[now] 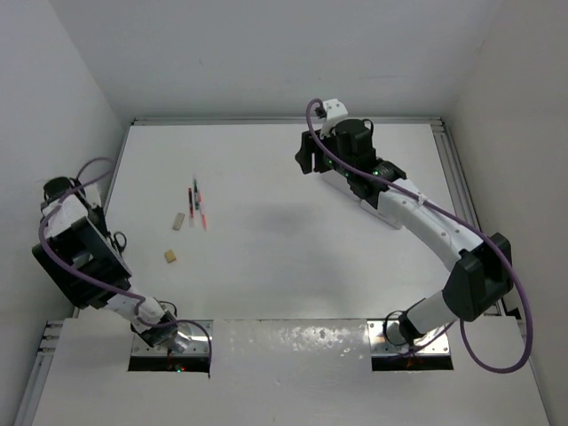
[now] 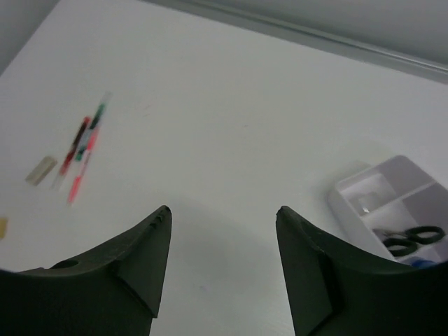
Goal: Sort the stationery into containers
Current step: Pick up the scissors from the corner of the board, then place the scissors in the storage box.
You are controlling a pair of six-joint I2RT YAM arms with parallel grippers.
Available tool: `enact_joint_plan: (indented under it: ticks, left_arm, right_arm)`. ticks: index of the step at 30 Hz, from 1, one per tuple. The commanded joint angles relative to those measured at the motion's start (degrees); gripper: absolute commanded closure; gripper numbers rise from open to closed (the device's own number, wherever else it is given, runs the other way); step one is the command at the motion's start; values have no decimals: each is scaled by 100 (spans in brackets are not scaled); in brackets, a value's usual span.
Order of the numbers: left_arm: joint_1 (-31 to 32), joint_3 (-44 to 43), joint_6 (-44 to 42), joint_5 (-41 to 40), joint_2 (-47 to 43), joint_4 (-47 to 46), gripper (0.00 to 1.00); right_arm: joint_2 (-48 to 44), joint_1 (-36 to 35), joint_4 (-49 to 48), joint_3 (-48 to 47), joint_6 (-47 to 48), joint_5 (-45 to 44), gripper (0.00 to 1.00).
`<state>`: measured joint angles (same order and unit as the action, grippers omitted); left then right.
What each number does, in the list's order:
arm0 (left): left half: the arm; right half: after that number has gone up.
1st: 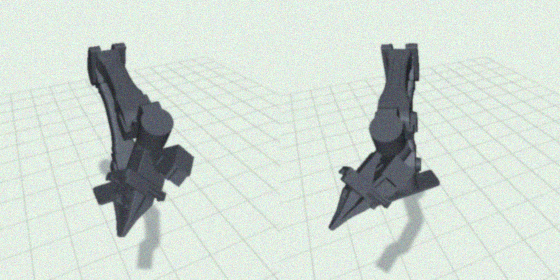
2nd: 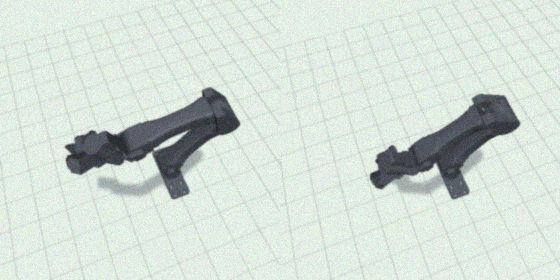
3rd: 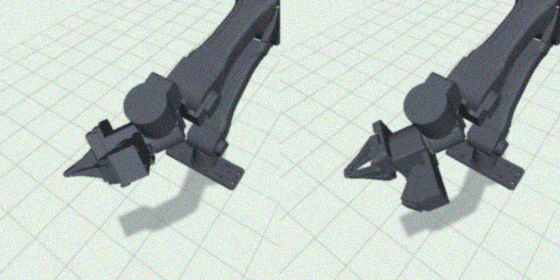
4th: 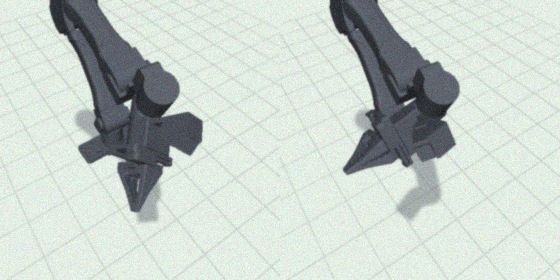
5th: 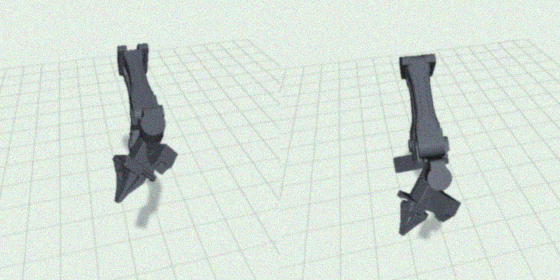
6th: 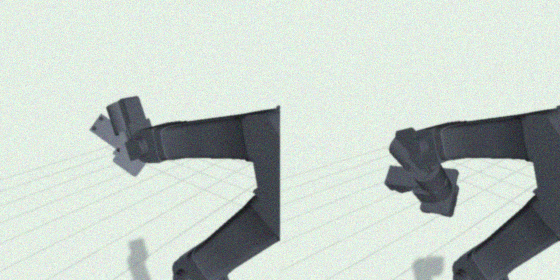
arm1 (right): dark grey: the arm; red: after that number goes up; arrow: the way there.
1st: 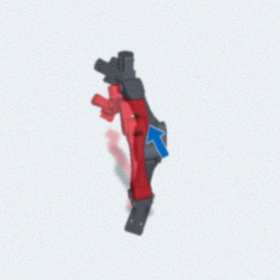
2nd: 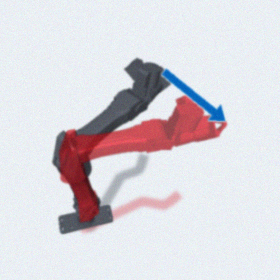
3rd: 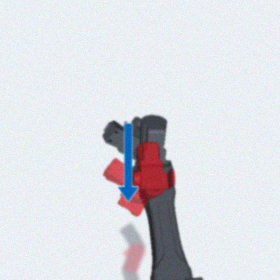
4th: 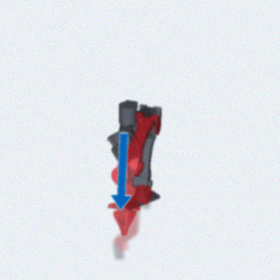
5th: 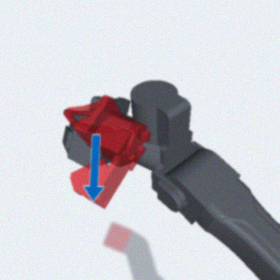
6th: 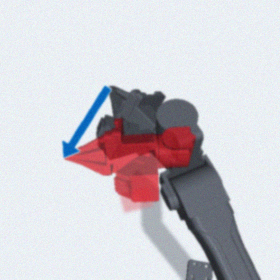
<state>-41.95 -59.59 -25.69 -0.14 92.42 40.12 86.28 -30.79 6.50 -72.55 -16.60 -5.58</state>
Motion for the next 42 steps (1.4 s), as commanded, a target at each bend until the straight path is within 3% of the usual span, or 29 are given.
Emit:
enact_joint_plan:
  ticks: [1, 8, 10, 11, 14, 21, 31, 38, 41, 42]
  left_arm:
    - [363, -1149, -102, 698, -882, 408, 100]
    - [1855, -2828, 204, 2157, -1104, 1068, 100]
    - [2637, -3039, 476, 2238, -1077, 911, 100]
    - [3162, -3075, 538, 2194, -1060, 710, 100]
    - [3972, -3242, 662, 2080, -1025, 436, 100]
    - [5204, -3682, 732, 1983, -726, 558, 100]
    - [5856, -3515, 644, 1491, -761, 541, 100]
    - [5988, -3709, 548, 1552, -761, 629, 100]
    - [5980, -3612, 539, 1587, -805, 629, 100]
    - [5980, -3595, 539, 1640, -813, 629, 100]
  right_arm:
    - [90, -120, -202, -294, 122, 1330, 39]
    - [477, -419, -604, -751, -167, 2245, 37]
    - [617, -437, -965, -865, -492, 2560, 31]
    - [679, -463, -1245, -918, -702, 2588, 21]
    - [907, -490, -1580, -1190, -950, 2703, 19]
    - [1259, -586, -1889, -1428, -1038, 2756, 18]
    - [1444, -858, -1626, -1279, -1038, 2782, 25]
    - [1708, -938, -1415, -1498, -1056, 2747, 44]
    - [1734, -973, -1318, -1542, -1012, 2501, 79]
    - [1743, -965, -1327, -1525, -1012, 2457, 86]
